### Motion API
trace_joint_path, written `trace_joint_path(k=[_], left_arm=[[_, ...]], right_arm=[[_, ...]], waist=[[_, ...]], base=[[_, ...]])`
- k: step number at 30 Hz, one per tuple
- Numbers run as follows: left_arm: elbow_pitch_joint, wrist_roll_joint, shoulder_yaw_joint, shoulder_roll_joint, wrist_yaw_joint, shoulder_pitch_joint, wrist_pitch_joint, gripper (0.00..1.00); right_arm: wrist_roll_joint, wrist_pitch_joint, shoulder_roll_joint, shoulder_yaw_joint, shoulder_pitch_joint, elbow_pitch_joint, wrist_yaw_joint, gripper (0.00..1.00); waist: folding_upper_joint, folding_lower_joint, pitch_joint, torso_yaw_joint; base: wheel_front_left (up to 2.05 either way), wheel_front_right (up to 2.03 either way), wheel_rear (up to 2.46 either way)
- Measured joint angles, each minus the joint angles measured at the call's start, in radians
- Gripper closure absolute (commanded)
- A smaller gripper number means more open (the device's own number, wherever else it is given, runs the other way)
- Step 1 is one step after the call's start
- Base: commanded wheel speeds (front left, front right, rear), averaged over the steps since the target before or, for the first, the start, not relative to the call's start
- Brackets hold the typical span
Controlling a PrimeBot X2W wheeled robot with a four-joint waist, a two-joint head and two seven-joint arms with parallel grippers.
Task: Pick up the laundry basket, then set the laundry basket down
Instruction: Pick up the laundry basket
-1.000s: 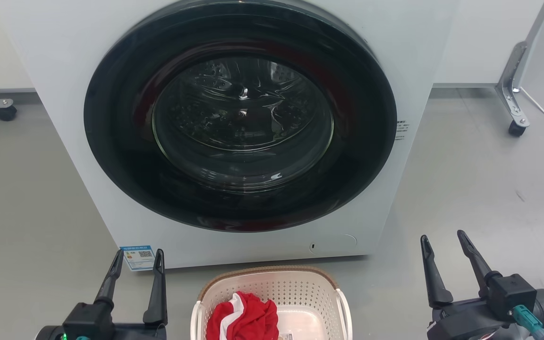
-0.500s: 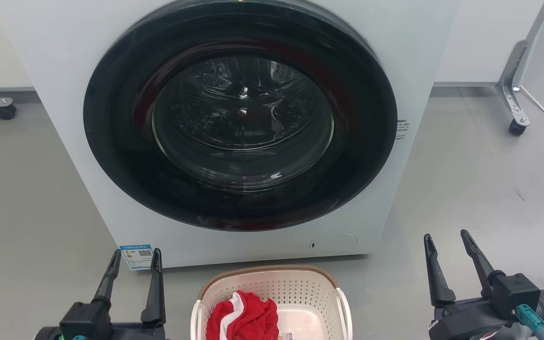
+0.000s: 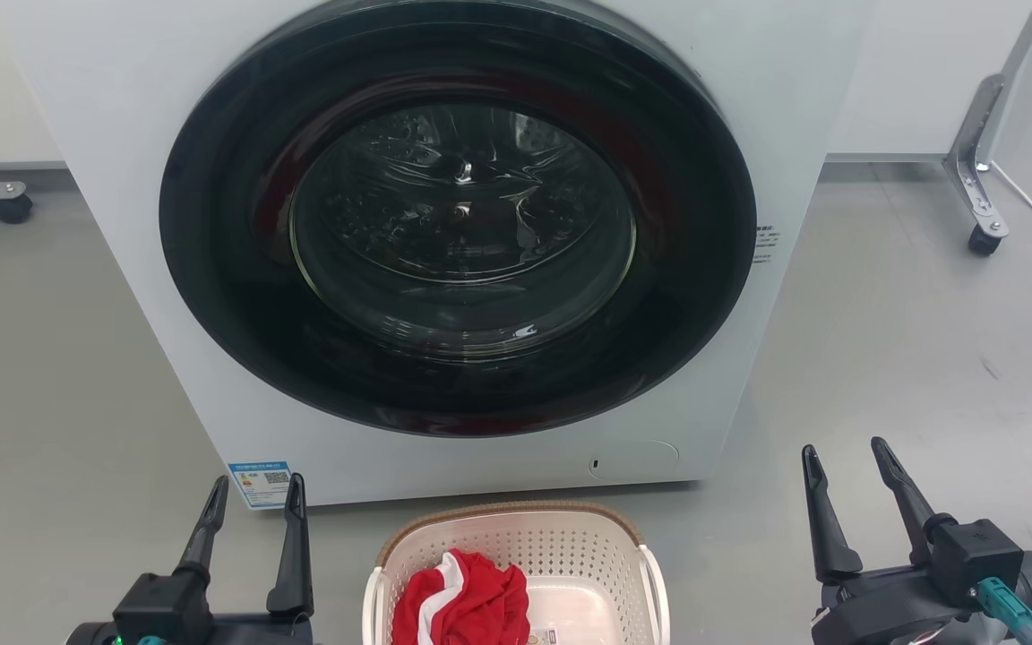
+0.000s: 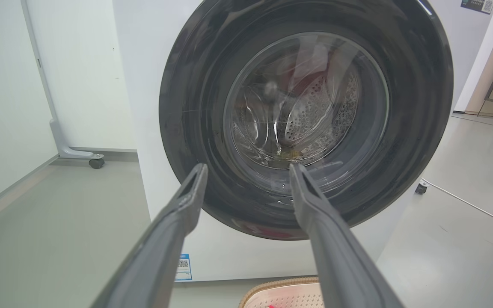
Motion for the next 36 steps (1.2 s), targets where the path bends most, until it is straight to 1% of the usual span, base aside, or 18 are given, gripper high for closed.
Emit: trace_joint_path(k=[8,17,23,26,31,36], left_arm=[[-0.001,0.001,-0.001,-0.006,0.000,0.017,0.005,0.00],[-0.012,0.003,-0.002,-0.006,0.000,0.015,0.012,0.00],[-0.003,0.003,-0.013,-0.010,-0.002,-0.017,0.022,0.00],[0.006,0.003,-0.017,-0.013,-0.010,-0.044,0.024,0.00],[0.035,0.002,-0.022,-0.017,-0.012,-0.097,0.040,0.00],[0.085,-0.010,-0.034,-0.032,-0.038,-0.151,0.058,0.00]], right_arm=[[0.000,0.000,0.004,-0.001,0.005,-0.002,0.005,0.00],[0.000,0.000,0.005,-0.002,0.005,-0.012,0.009,0.00],[0.002,0.000,0.015,-0.001,-0.009,-0.008,0.013,0.00],[0.003,0.000,0.020,0.001,-0.038,0.000,0.018,0.00],[0.007,0.001,0.028,0.002,-0.086,0.022,0.023,0.00],[0.009,0.007,0.039,0.007,-0.128,0.060,0.026,0.00]], waist=[[0.0000,0.0000,0.010,0.003],[0.0000,0.0000,0.058,0.003],[0.0000,0.0000,0.115,0.002],[0.0000,0.0001,0.149,0.002],[0.0001,0.0001,0.213,0.000],[0.0001,0.0002,0.280,-0.001]], base=[[0.00,0.00,0.00],[0.00,0.00,0.00],[0.00,0.00,0.00],[0.00,0.00,0.00],[0.00,0.00,0.00],[0.00,0.00,0.00]])
